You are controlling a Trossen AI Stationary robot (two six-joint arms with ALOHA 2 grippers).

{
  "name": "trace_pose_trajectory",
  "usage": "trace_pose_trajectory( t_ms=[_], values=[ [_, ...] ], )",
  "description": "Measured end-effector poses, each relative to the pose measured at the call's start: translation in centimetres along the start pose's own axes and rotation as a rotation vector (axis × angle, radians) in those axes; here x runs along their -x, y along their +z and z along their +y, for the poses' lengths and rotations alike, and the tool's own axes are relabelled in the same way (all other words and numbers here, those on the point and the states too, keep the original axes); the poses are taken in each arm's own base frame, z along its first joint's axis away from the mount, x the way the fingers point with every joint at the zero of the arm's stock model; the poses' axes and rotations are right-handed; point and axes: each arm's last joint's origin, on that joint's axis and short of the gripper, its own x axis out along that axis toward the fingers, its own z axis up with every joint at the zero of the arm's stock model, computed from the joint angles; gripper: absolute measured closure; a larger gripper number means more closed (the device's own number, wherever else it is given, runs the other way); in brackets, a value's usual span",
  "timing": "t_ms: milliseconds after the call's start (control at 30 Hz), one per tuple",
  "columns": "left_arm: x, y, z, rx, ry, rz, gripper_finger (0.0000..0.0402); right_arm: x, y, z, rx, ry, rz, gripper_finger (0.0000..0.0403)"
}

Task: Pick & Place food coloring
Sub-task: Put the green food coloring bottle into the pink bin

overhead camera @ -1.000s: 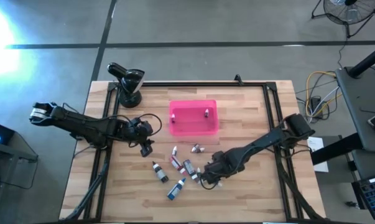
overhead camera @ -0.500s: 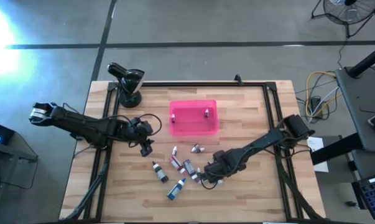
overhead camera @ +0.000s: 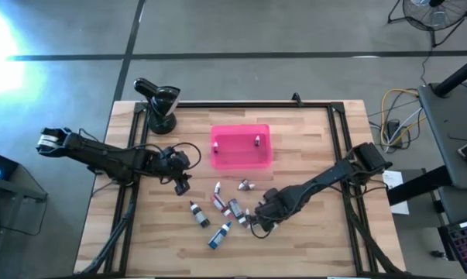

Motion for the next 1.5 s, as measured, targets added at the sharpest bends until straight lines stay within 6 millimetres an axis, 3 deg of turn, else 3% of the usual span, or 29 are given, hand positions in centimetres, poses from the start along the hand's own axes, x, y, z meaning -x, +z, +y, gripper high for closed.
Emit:
trace_pose_trajectory(
  t_ms=[200, 333, 467, 600, 733, 933, 1000, 1200, 1333, 1500],
  values=[
    [0.0, 0.0, 0.0, 0.008, 0.000, -0.001, 0.0244, 1.2, 0.0, 0.0, -0.001, 0.037, 0.028, 0.0394],
    [0.0, 0.0, 0.0, 0.014, 0.000, -0.001, 0.0244, 3.3, -0.1, -0.4, 0.025, 0.089, 0.041, 0.0376],
    [0.0, 0.0, 0.0, 0.016, -0.002, -0.004, 0.0244, 6.1, 0.2, -1.7, 0.051, 0.104, -0.007, 0.0336],
    [0.0, 0.2, -0.1, 0.023, -0.014, -0.022, 0.0244, 9.2, 0.4, -3.4, 0.193, 0.112, -0.156, 0.0282],
    [0.0, 0.4, -0.2, 0.034, -0.024, -0.039, 0.0244, 10.4, 0.8, -5.4, 0.316, 0.038, -0.156, 0.0229],
    [0.0, 0.4, -0.3, 0.074, -0.027, -0.042, 0.0244, 8.6, 1.8, -7.0, 0.257, 0.005, -0.024, 0.0170],
    [0.0, 0.4, -0.3, 0.086, -0.028, -0.042, 0.0244, 7.8, 1.7, -6.6, 0.414, 0.012, -0.028, 0.0158],
    [0.0, 0.5, -0.3, 0.108, -0.030, -0.043, 0.0244, 5.4, 0.3, -5.4, 1.209, -0.145, -0.058, 0.0150],
    [0.0, 0.5, -0.3, 0.149, -0.031, -0.043, 0.0244, 4.0, 0.3, -4.9, 1.398, -0.233, -0.063, 0.0150],
    [0.0, 0.5, -0.3, 0.176, -0.031, -0.042, 0.0244, 3.0, 0.7, -3.9, 1.514, -0.163, -0.104, 0.0165]
  ],
)
